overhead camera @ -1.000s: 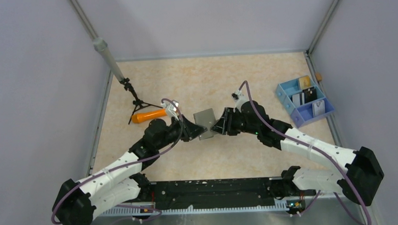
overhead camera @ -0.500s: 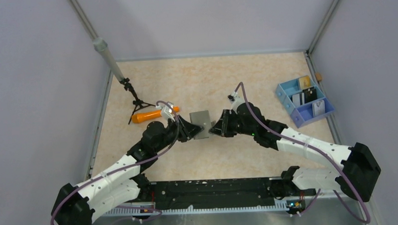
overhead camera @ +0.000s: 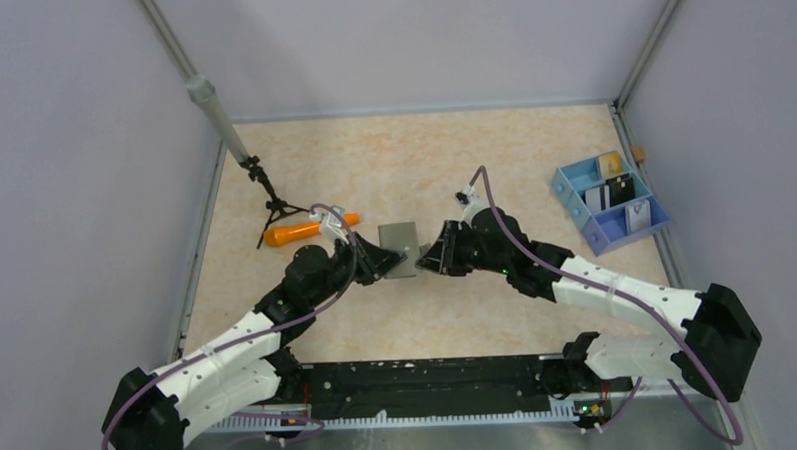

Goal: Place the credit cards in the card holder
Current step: Close the card holder at the center of the board.

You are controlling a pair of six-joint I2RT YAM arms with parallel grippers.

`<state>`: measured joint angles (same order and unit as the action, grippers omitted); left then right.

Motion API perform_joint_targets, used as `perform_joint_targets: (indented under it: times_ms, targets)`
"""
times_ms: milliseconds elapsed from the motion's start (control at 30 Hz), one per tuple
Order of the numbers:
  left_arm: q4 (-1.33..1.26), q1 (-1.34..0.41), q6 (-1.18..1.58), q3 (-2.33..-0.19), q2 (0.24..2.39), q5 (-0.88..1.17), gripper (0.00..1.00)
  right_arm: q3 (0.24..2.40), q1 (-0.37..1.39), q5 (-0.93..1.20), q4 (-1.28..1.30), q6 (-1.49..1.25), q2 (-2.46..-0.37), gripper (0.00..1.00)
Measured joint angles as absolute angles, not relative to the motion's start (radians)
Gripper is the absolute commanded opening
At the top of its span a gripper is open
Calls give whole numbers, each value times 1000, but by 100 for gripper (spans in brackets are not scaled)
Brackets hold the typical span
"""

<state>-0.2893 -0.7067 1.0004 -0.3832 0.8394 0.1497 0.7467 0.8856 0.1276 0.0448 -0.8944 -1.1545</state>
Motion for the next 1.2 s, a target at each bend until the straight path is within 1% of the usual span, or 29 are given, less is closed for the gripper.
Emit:
perform_joint_targets:
  times_ms: [33, 100, 233, 367, 567, 767, 900, 1200]
  targets:
    - [-288, -707, 1000, -383, 838, 152, 0, 748, 889, 107, 67, -889, -1153, 41]
    - [-284, -707, 996, -383, 832, 152, 0, 750, 889, 78, 105, -883, -1147, 47]
    - [-274, -707, 984, -382, 809, 152, 0, 768, 869, 41, 174, -864, -1135, 47]
    - [-253, -707, 964, -383, 789, 152, 0, 769, 824, 40, 188, -842, -1125, 47]
    - [-192, -707, 917, -391, 786, 153, 0, 769, 799, 73, 177, -807, -1124, 44]
    - [-164, -707, 892, -408, 791, 164, 0, 769, 789, 119, 155, -788, -1124, 38]
    - [-158, -707, 891, -408, 791, 168, 0, 769, 789, 142, 140, -786, -1129, 32]
    - [-157, -707, 891, -408, 793, 169, 0, 769, 789, 181, 96, -786, -1174, 24]
